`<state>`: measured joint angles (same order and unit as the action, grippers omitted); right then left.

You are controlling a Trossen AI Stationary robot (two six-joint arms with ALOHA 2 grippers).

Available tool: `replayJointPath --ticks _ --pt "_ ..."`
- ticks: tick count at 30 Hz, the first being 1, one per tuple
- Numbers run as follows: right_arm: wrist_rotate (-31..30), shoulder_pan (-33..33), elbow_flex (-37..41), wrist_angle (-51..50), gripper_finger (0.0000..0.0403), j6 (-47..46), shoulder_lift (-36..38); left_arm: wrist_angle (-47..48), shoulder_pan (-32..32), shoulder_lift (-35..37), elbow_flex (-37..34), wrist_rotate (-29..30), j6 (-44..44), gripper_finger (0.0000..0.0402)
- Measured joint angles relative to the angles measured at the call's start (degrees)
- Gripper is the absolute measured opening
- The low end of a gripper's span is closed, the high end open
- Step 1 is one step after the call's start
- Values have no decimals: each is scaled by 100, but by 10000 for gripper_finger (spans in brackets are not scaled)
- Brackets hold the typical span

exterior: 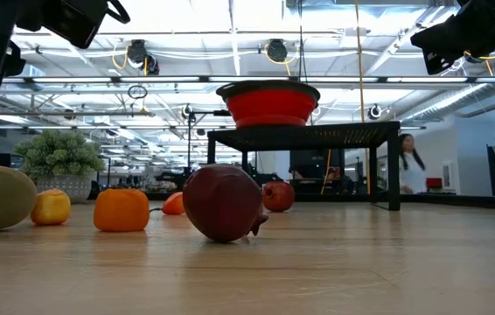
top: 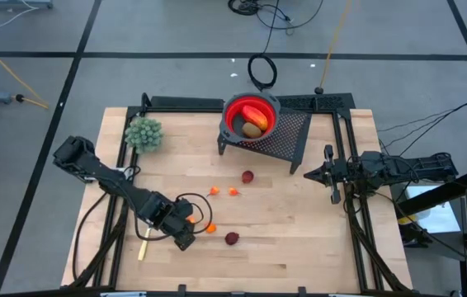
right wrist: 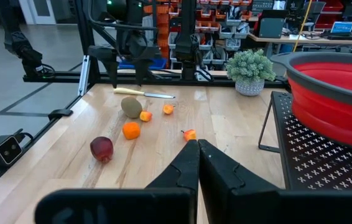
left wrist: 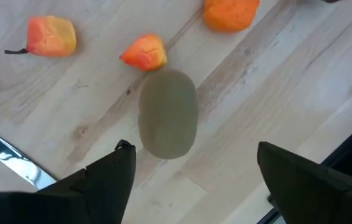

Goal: Pick & Place Fruit
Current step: Put the kiwi into the red strainer bowl on the shelf

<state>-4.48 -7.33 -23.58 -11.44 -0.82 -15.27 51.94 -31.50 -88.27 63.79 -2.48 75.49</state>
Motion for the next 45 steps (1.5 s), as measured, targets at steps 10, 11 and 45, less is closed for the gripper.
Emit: replayJointPath --ticks 10,11,45 --pt "-1 1 0 0 0 0 0 2 -199 0 0 534 108 337" --pt "-1 1 -1 0 0 0 0 2 -200 0 0 553 118 337" --pt "-20 0 0 2 0 0 -2 -1609 -316 -2 -1672 302 566 337"
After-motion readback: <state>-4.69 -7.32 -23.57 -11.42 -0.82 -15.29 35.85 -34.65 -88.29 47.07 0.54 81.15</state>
